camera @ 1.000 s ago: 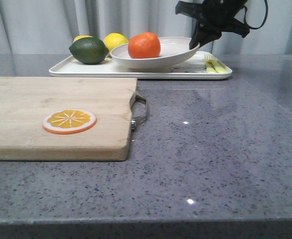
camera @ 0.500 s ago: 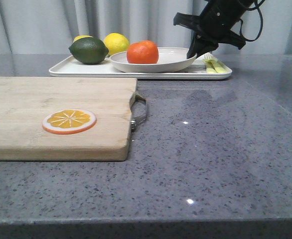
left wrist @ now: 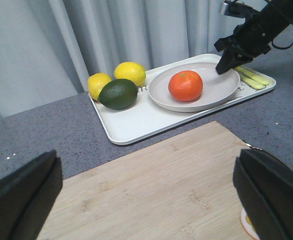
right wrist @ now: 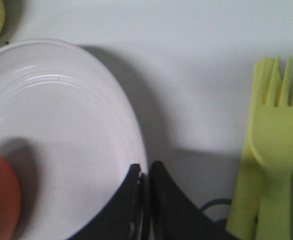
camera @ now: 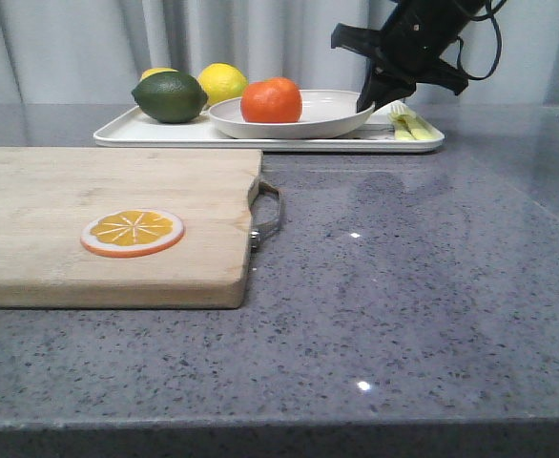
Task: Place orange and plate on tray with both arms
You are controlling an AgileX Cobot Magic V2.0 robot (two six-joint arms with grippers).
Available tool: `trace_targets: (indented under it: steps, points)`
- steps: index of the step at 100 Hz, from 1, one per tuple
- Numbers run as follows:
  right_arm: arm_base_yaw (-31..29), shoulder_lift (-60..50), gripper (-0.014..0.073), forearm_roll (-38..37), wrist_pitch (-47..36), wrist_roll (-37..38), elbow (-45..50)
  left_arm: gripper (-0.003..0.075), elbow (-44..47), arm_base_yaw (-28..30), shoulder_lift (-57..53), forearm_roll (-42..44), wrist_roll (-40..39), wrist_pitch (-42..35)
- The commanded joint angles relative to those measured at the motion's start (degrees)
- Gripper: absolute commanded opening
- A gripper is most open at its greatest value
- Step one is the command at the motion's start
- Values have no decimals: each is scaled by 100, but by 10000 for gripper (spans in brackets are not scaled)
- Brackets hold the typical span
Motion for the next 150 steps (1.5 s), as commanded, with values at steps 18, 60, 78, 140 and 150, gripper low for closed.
trace_targets:
  steps: [18,60,78,140,150]
  points:
    - [-29,-386,331,115,-204,-83,-201,661,-170,17,10,-75,-47,-406]
    - [-109,-708,467,115,-433,-83,-206,661,-170,17,10,-75,-47,-406]
    - [-229,-1089,467,109,-333,-330,-209,661,-170,17,10,-75,-47,-406]
    - [-220,-2721,467,90,1000,-1392,-153,661,-170,17,10,-85,-47,-406]
    - [-220,-2894,467,54,1116,-1398,-153,661,-170,17,10,-85,-47,-406]
